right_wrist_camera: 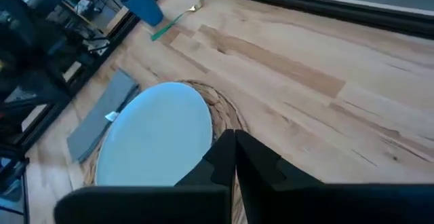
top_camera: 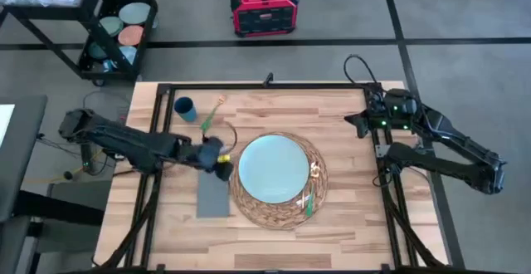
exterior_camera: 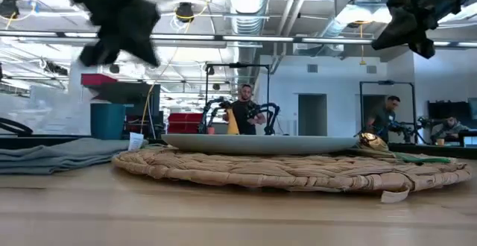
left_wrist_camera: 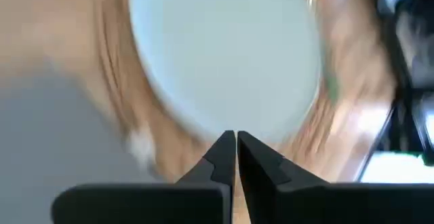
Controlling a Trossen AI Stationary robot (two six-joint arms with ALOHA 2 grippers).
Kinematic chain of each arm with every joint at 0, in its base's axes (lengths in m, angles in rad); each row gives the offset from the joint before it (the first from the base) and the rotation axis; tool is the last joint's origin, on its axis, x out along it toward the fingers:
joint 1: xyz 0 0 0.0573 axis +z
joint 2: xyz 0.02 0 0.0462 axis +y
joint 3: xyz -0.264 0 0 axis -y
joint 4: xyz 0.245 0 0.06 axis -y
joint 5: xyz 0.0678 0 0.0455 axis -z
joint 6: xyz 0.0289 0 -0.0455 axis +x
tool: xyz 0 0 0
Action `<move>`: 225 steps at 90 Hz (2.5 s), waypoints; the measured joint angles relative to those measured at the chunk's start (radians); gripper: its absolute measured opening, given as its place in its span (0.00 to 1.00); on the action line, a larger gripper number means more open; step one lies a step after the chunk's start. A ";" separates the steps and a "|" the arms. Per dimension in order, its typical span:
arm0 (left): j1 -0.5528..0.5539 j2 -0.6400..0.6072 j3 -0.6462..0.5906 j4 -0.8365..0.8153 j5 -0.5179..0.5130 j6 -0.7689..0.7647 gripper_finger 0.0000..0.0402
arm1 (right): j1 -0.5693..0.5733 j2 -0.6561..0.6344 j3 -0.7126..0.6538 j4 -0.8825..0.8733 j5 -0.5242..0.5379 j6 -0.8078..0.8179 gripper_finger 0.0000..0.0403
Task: Set table place
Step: Put the green fork on to gray table napkin
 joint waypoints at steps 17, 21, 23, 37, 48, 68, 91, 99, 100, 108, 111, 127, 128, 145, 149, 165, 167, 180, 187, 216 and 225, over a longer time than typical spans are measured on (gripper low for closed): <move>0.339 0.076 0.159 -0.138 -0.128 0.333 0.00 | 0.000 0.001 0.000 0.005 0.003 -0.019 0.00; 0.425 0.108 0.182 -0.111 -0.039 0.407 0.00 | 0.000 0.001 0.000 0.007 0.004 -0.019 0.00; 0.465 0.126 0.192 -0.099 0.010 0.443 0.00 | 0.000 0.001 0.000 0.007 0.003 -0.019 0.00; 0.679 0.273 0.288 -0.087 0.224 0.602 0.00 | 0.000 0.000 0.000 0.012 -0.008 -0.002 0.02; 0.794 0.389 0.342 -0.101 0.268 0.642 0.01 | 0.000 0.001 0.000 0.012 -0.032 0.008 0.11; 0.840 0.613 0.434 -0.194 0.396 0.717 0.15 | 0.000 0.001 0.000 0.011 -0.035 0.033 0.24; 0.839 0.789 0.588 -0.430 0.280 0.857 0.29 | 0.000 0.001 0.000 0.007 -0.062 0.050 0.28; 0.847 0.792 0.593 -0.415 0.242 0.883 0.30 | 0.000 0.000 0.000 0.007 -0.078 0.060 0.28; 0.849 0.792 0.593 -0.408 0.238 0.883 0.30 | 0.000 0.000 0.000 0.007 -0.080 0.060 0.28; 0.869 0.792 0.594 -0.399 0.227 0.882 0.31 | 0.000 0.000 0.000 0.003 -0.083 0.061 0.28; 0.877 0.792 0.593 -0.416 0.222 0.888 0.31 | 0.000 0.001 0.000 0.001 -0.083 0.061 0.28; 0.909 0.792 0.567 -0.428 0.221 0.893 0.31 | 0.000 0.000 0.000 -0.002 -0.085 0.060 0.28; 0.909 0.792 0.567 -0.427 0.221 0.895 0.31 | 0.000 0.000 0.000 -0.002 -0.085 0.059 0.28; 0.906 0.795 0.567 -0.406 0.222 0.915 0.31 | 0.000 0.000 0.000 -0.001 -0.085 0.053 0.28; 0.903 0.801 0.567 -0.403 0.223 0.915 0.31 | 0.000 0.001 0.000 -0.001 -0.085 0.053 0.28; 0.892 0.850 0.566 -0.406 0.232 0.918 0.31 | 0.000 0.001 0.000 0.000 -0.085 0.053 0.28; 0.890 0.857 0.566 -0.405 0.234 0.916 0.31 | 0.000 0.001 0.000 0.000 -0.085 0.053 0.28; 0.870 0.901 0.568 -0.406 0.236 0.916 0.31 | 0.000 0.001 0.000 0.000 -0.086 0.053 0.28; 0.864 0.911 0.570 -0.406 0.239 0.916 0.29 | 0.000 0.000 0.000 0.000 -0.086 0.053 0.28; 0.857 0.908 0.586 -0.407 0.250 0.952 0.02 | 0.000 0.001 0.000 -0.001 -0.085 0.060 0.22; 0.844 0.905 0.588 -0.417 0.245 0.953 0.01 | 0.000 0.001 0.000 -0.001 -0.085 0.060 0.18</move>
